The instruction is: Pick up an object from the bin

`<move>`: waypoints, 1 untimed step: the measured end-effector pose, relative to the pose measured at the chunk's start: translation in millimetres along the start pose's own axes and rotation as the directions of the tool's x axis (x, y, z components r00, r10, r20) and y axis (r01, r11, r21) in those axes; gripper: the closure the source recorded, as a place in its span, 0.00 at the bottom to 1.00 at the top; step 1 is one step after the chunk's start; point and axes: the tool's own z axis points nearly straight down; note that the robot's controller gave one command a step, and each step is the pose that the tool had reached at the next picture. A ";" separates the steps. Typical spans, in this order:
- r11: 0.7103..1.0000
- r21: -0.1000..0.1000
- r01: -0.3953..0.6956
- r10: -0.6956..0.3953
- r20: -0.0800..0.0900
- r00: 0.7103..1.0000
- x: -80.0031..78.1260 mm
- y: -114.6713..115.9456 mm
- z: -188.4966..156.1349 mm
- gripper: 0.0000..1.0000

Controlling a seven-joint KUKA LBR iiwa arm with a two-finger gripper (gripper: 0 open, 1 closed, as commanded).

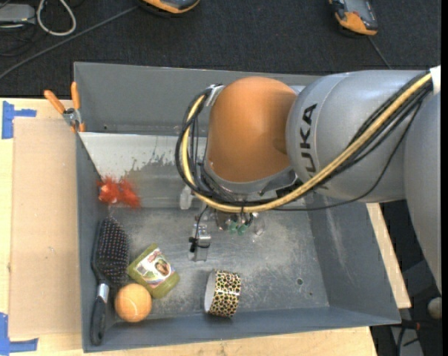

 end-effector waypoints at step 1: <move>1.000 -0.001 -0.004 0.004 0.008 1.000 -1.8 -0.7 -4.2 0.00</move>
Offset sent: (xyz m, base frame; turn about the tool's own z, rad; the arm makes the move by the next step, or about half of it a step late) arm -0.0339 0.0631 -0.0620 -0.3185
